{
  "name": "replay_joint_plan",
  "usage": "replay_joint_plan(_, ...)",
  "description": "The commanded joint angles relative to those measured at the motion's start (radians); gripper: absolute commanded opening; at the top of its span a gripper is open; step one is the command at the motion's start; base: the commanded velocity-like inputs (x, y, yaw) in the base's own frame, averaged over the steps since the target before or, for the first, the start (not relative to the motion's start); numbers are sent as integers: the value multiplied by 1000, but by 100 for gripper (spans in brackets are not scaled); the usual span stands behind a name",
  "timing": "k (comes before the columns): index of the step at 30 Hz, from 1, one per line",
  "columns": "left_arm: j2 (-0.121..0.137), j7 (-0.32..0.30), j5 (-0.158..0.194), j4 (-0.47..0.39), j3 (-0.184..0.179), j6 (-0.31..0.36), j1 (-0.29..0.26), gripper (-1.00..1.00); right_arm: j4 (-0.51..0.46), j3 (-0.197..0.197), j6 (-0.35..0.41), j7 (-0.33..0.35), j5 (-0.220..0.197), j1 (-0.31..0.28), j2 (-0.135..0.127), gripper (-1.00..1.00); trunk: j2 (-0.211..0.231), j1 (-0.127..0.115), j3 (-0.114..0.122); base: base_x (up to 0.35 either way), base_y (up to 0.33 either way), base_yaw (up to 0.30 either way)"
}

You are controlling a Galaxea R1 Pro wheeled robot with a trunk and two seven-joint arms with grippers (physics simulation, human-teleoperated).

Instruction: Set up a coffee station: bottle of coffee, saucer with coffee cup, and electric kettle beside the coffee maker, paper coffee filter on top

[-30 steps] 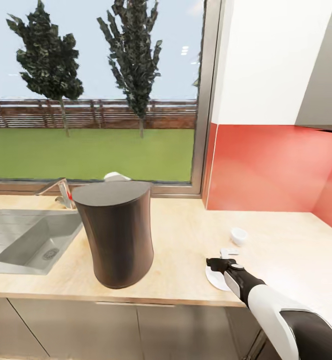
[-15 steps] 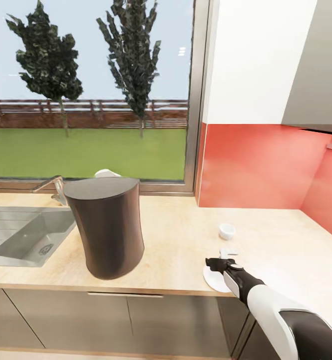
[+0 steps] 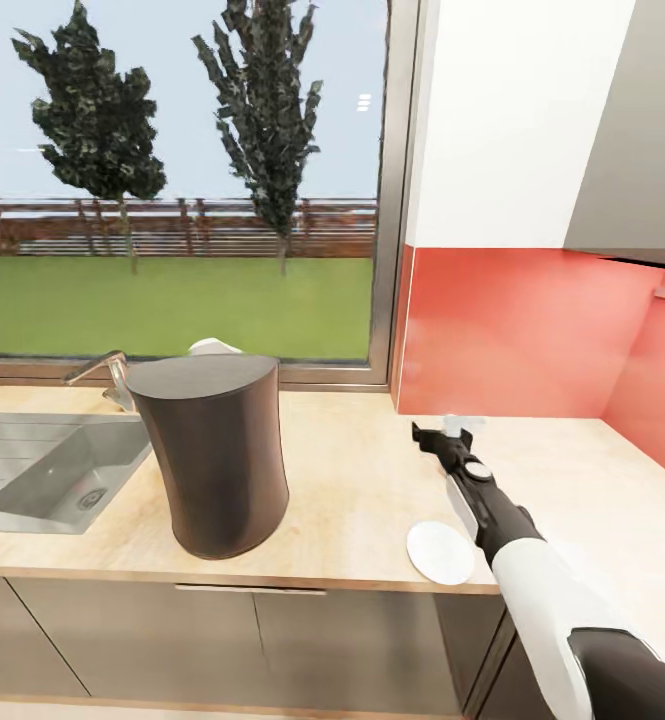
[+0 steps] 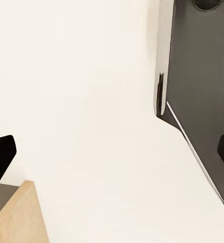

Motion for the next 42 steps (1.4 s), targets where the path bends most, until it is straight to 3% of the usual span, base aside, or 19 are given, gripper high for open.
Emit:
replay_joint_plan(1, 0, 1, 8, -1, -9, -7, -1, 100, -28, -2, -2, 0, -1, -1, 1, 100, -2, 1, -2, 0, 0, 0)
replay_joint_plan(7, 1, -2, 7, -67, -13, -31, -2, 100, -191, 1, 18, 5, -2, -1, -3, 100, -2, 1, -2, 0, 0, 0)
replay_joint_plan(11, 8, -1, 4, -155, -14, -119, -6, 100, -246, 2, 165, 7, -3, -1, -2, 100, -2, 1, -2, 0, 0, 0)
replay_joint_plan(18, 10, 3, 6, -164, -12, -158, -12, 100, -246, 3, 193, 7, -6, -1, 6, 100, -2, 1, -1, -1, 1, -31)
replay_joint_plan(23, 12, 5, 7, -177, -11, -161, -13, 100, -242, 3, 196, 7, -7, -1, 41, 100, -2, 1, 0, -145, 131, -234)
replay_joint_plan(28, 13, 5, 7, -182, -9, -162, -13, 100, -239, 3, 196, 7, -7, -1, 57, 100, -2, 1, 0, -224, 203, -288)
replay_joint_plan(35, 15, 7, 6, -183, -8, -162, -14, 100, -237, 3, 196, 6, -7, 0, 60, 100, -2, 1, 0, -237, 215, -285)
replay_joint_plan(42, 12, 7, 6, -183, -8, -160, -16, 100, -240, 3, 197, 6, -6, -1, 60, 100, -2, 1, 0, -236, 220, -24)
